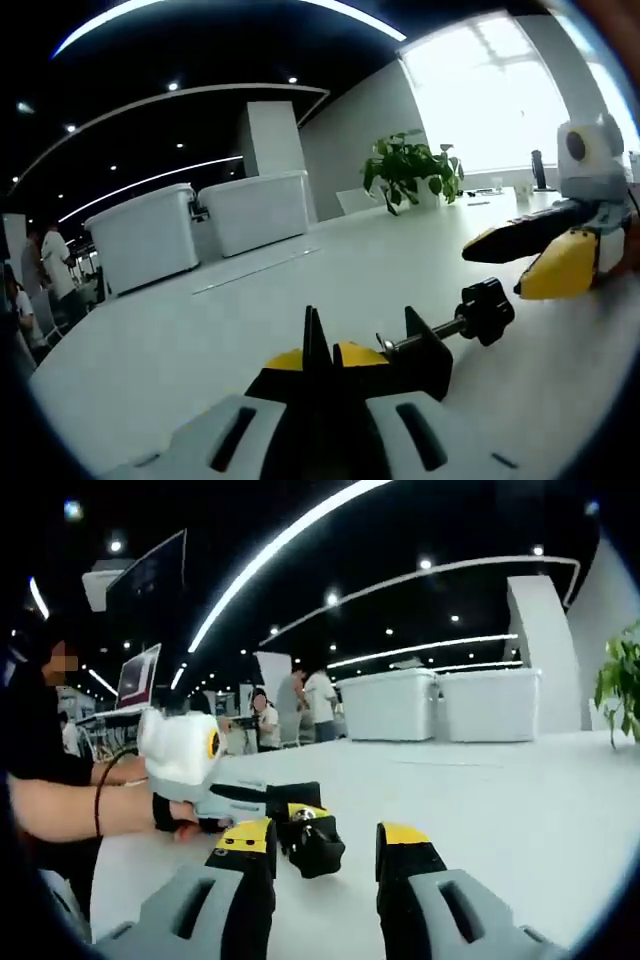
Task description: Clamp the fixed fixture on the desktop, loosen the retaining clip, secure it to the edge of the desk, and tighten the retaining clip.
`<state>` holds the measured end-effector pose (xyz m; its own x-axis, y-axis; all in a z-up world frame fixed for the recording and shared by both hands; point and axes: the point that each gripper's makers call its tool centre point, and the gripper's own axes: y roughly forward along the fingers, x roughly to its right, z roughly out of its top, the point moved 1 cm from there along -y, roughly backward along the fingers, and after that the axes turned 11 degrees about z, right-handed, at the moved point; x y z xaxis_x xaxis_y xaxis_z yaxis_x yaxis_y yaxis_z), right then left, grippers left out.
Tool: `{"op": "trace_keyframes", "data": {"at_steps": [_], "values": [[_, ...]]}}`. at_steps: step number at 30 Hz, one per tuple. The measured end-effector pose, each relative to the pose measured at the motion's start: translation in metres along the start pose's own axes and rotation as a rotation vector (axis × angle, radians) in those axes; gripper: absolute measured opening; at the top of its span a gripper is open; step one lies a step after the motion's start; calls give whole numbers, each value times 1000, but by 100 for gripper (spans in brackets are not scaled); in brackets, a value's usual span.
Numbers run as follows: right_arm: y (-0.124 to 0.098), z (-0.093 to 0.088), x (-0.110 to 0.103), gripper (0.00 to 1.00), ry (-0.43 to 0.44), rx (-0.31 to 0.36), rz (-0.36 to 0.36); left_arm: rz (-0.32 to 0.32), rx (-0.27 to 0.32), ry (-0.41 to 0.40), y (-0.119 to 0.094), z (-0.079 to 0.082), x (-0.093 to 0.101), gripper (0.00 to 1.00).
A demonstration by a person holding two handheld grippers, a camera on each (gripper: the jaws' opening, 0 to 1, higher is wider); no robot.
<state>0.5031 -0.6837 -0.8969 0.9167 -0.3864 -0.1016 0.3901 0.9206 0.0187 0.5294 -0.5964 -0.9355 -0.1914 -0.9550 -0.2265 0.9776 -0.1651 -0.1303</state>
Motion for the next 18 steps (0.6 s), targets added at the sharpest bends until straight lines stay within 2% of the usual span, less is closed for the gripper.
{"op": "trace_keyframes", "data": {"at_steps": [2, 4, 7, 9, 12, 18], "values": [[3, -2, -7, 39, 65, -6, 56, 2, 0, 1, 0, 0, 0, 7], [5, -13, -11, 40, 94, -62, 82, 2, 1, 2, 0, 0, 0, 7], [8, -15, -12, 38, 108, -75, 84, 4, 2, 5, 0, 0, 0, 7], [10, -20, -6, 33, 147, -100, 50, 7, 3, 9, 0, 0, -1, 7], [13, -23, -2, 26, 187, -121, 36, 7, 4, 10, 1, 0, -1, 7], [14, -26, -4, 24, 208, -134, 34, 8, 3, 9, 1, 0, -1, 7]]}}
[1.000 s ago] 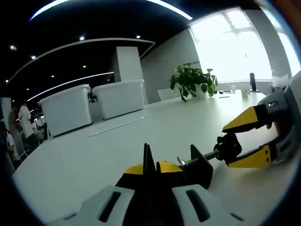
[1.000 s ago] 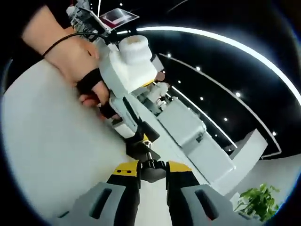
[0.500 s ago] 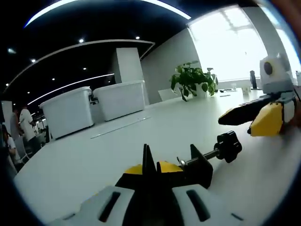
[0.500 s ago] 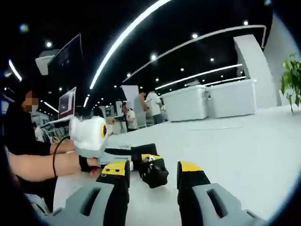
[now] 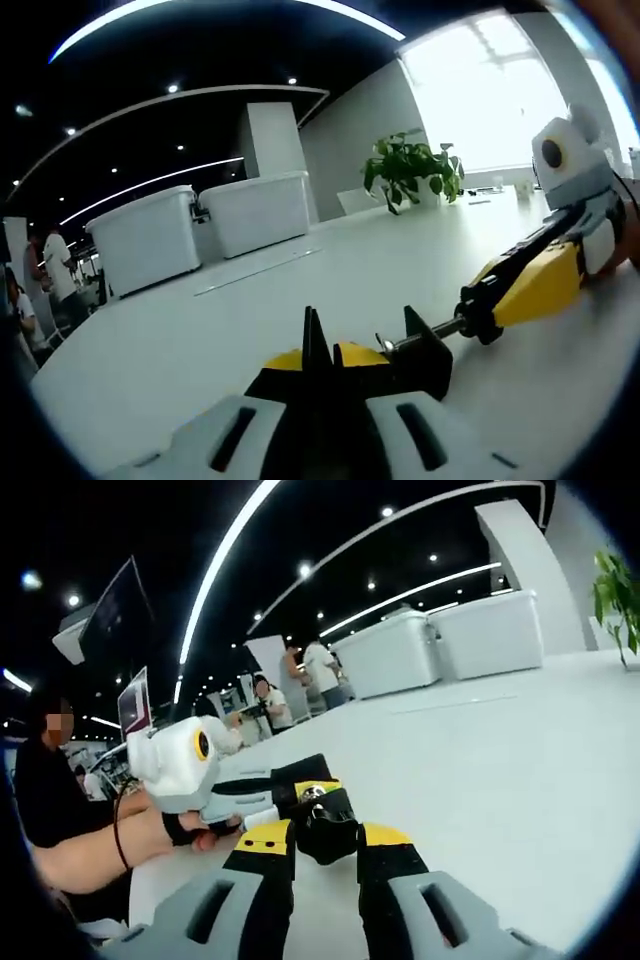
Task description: Clamp the fixed fixture on the desktop, loosen the retaining clip, secure it to the edge of the desk, and tighten the retaining clip.
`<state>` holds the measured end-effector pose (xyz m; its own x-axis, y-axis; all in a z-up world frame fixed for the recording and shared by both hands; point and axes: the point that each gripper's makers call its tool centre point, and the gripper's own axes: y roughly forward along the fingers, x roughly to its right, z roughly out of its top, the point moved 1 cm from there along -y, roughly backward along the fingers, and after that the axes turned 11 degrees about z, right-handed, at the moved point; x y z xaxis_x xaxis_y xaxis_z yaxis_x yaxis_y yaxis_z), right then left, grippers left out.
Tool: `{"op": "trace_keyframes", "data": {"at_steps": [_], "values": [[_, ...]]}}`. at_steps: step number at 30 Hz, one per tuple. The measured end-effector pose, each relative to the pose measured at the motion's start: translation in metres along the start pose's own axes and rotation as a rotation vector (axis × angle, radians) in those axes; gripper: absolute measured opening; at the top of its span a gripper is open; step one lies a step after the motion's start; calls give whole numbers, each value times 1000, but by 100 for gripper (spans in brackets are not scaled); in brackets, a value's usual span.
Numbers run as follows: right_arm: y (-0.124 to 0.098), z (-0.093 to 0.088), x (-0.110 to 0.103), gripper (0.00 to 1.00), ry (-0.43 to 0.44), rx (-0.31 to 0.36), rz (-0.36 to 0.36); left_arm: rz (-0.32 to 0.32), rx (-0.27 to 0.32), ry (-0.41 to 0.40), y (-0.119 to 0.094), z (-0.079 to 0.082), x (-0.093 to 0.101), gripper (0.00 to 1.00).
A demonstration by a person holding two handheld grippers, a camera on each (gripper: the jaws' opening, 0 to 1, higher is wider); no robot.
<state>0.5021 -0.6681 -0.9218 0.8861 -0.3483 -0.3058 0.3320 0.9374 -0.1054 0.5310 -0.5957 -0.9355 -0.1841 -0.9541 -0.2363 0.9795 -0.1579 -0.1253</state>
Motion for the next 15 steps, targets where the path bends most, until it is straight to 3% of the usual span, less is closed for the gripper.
{"op": "trace_keyframes", "data": {"at_steps": [5, 10, 15], "values": [[0, 0, -2, 23, -56, -1, 4, 4, -1, 0, 0, 0, 0, 7], [-1, 1, -10, 23, -376, -23, -49, 5, -1, 1, -1, 0, 0, 7], [0, 1, -12, 23, -529, -56, -90, 5, -1, 0, -1, 0, 0, 7]]}}
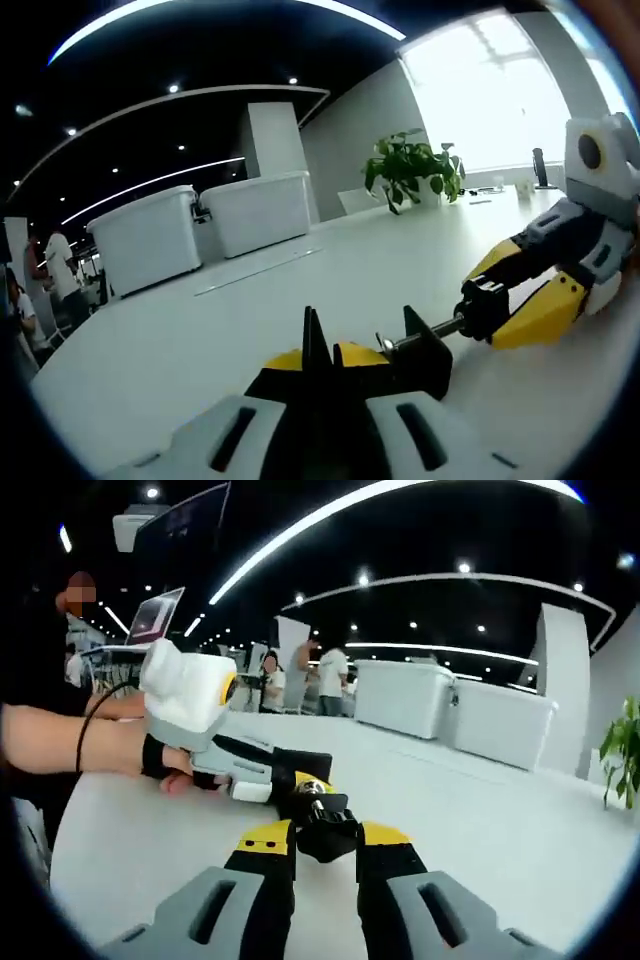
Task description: Clamp the fixed fixture on the desktop, loosen the retaining clip, secure it to the edge of the desk, and tighten the retaining clip.
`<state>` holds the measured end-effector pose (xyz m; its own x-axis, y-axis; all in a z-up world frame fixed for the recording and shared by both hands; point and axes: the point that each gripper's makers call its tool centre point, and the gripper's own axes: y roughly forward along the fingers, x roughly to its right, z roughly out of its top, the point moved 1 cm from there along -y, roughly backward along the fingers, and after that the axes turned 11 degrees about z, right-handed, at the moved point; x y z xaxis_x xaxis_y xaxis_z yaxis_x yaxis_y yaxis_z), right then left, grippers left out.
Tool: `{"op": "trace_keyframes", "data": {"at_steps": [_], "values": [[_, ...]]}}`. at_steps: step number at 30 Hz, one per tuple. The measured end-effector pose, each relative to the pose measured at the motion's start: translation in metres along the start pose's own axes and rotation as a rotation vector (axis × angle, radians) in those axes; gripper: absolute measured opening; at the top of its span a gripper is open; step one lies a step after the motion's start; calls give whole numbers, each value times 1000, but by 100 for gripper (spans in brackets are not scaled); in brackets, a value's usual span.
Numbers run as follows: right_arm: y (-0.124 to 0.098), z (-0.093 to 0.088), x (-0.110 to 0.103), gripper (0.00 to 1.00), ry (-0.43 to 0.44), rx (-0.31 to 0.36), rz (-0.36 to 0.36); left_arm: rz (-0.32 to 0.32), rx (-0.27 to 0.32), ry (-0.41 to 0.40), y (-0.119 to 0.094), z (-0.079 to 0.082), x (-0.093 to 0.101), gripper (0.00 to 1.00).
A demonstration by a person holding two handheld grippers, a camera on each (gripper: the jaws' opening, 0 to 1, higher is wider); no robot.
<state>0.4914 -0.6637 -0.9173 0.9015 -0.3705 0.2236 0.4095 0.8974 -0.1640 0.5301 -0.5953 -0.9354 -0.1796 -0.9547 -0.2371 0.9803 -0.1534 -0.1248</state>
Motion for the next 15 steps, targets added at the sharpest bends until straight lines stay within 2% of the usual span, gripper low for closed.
{"op": "trace_keyframes", "data": {"at_steps": [4, 11, 15], "values": [[0, 2, -3, 22, -148, -32, -28, 1, 0, 0, 0, 0, 0, 7], [3, 3, -8, 22, -488, -123, -94, 3, -1, 0, -1, 0, -1, 7], [2, 4, -9, 22, -507, -129, -105, 5, -2, 0, 0, 0, -2, 7]]}}
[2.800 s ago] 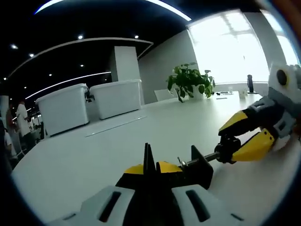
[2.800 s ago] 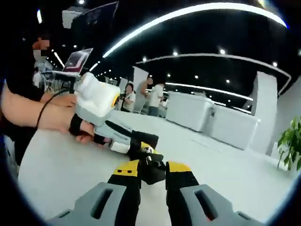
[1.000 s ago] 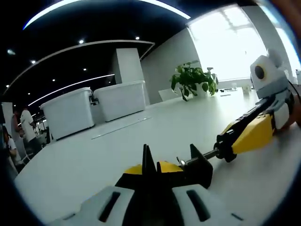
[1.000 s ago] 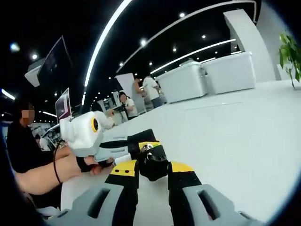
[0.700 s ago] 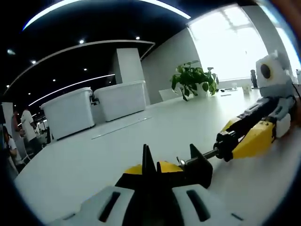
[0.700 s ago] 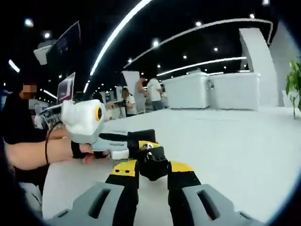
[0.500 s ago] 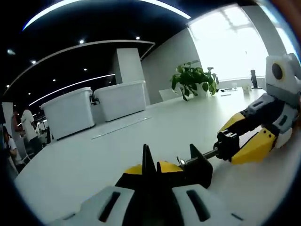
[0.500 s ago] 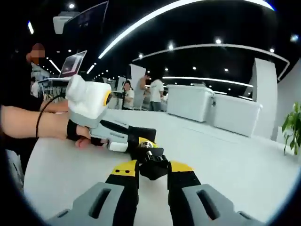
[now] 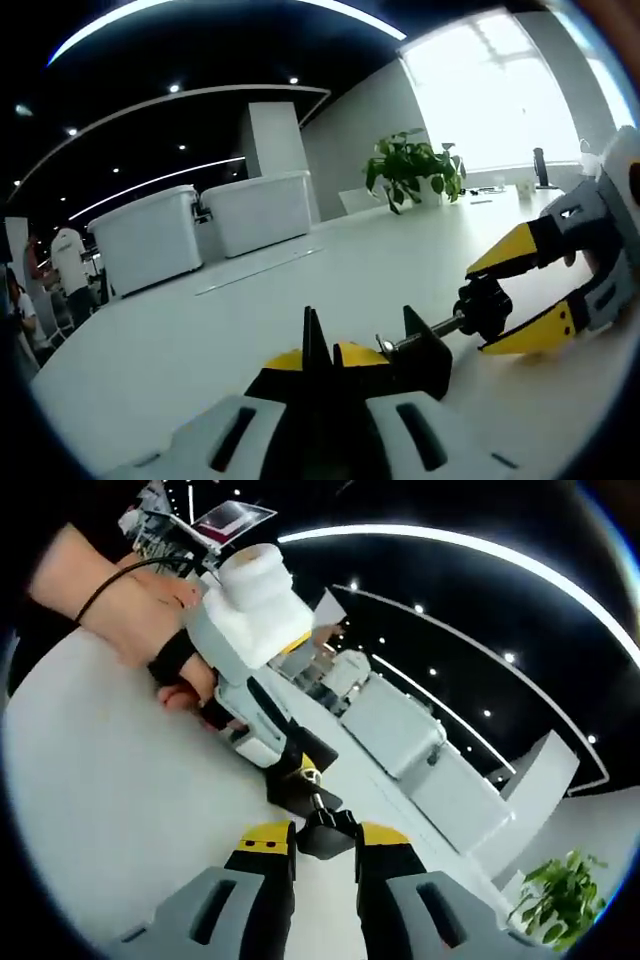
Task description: Clamp the fixed fixture on the desktop, loosen the retaining clip, secure it to the edge of the desk, and tighten the retaining clip.
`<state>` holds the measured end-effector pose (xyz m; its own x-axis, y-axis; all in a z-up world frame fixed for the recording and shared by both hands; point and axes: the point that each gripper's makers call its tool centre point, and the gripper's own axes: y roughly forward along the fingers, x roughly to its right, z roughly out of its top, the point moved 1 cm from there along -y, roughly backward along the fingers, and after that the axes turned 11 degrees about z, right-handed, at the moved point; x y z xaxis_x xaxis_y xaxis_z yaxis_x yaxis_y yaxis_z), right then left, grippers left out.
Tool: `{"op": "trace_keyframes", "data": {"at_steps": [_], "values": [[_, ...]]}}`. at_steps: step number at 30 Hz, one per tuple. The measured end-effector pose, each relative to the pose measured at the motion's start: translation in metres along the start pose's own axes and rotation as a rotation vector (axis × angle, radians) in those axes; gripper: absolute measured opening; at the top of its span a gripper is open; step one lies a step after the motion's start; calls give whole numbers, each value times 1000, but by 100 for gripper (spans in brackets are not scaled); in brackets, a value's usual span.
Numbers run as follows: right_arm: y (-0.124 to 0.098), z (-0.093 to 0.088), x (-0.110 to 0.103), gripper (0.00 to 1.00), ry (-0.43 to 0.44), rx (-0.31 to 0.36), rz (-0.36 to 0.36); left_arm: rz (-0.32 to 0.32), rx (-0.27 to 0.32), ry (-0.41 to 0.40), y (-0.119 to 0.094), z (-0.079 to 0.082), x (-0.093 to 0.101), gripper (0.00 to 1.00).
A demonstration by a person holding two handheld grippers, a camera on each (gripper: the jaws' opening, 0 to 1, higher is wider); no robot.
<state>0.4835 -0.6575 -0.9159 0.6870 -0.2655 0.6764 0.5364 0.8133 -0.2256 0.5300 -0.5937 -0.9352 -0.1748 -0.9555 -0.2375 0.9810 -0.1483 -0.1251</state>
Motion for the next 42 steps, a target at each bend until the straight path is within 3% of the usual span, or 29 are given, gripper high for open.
{"op": "trace_keyframes", "data": {"at_steps": [4, 6, 10, 11, 12, 16, 18, 21, 24, 29, 33, 42], "values": [[-2, -1, 0, 22, 20, 3, 1, 1, 0, 0, 0, 0, 0, 7], [-1, -3, 0, 23, 95, 17, 16, 1, 0, 0, 0, 0, 0, 7], [-3, -3, 7, 24, 405, 133, 74, 1, 0, 1, 0, 0, 0, 7], [-5, -5, 11, 24, 544, 159, 93, 2, 0, 0, 0, 0, 0, 7], [-10, -4, 11, 25, 620, 181, 98, 1, 0, 0, 0, 0, 0, 7], [-14, -11, 30, 25, 881, 286, 122, 2, 0, 0, 0, 0, 0, 7], [-15, -13, 36, 25, 965, 316, 124, 1, 0, 0, 0, 0, 0, 7], [-15, -13, 35, 25, 1007, 330, 146, 0, 0, 0, 0, 0, 0, 7], [-9, -18, 32, 25, 1040, 295, 158, -1, 0, -1, 0, 0, 0, 7], [0, -20, 27, 21, 1014, 248, 161, -1, 0, 0, 0, 0, 0, 7], [3, -17, 25, 17, 1039, 253, 188, 2, -1, -1, -1, 0, 0, 7], [-1, -7, 24, 10, 827, 261, 150, 1, 8, 7, -1, 1, 0, 7]]}}
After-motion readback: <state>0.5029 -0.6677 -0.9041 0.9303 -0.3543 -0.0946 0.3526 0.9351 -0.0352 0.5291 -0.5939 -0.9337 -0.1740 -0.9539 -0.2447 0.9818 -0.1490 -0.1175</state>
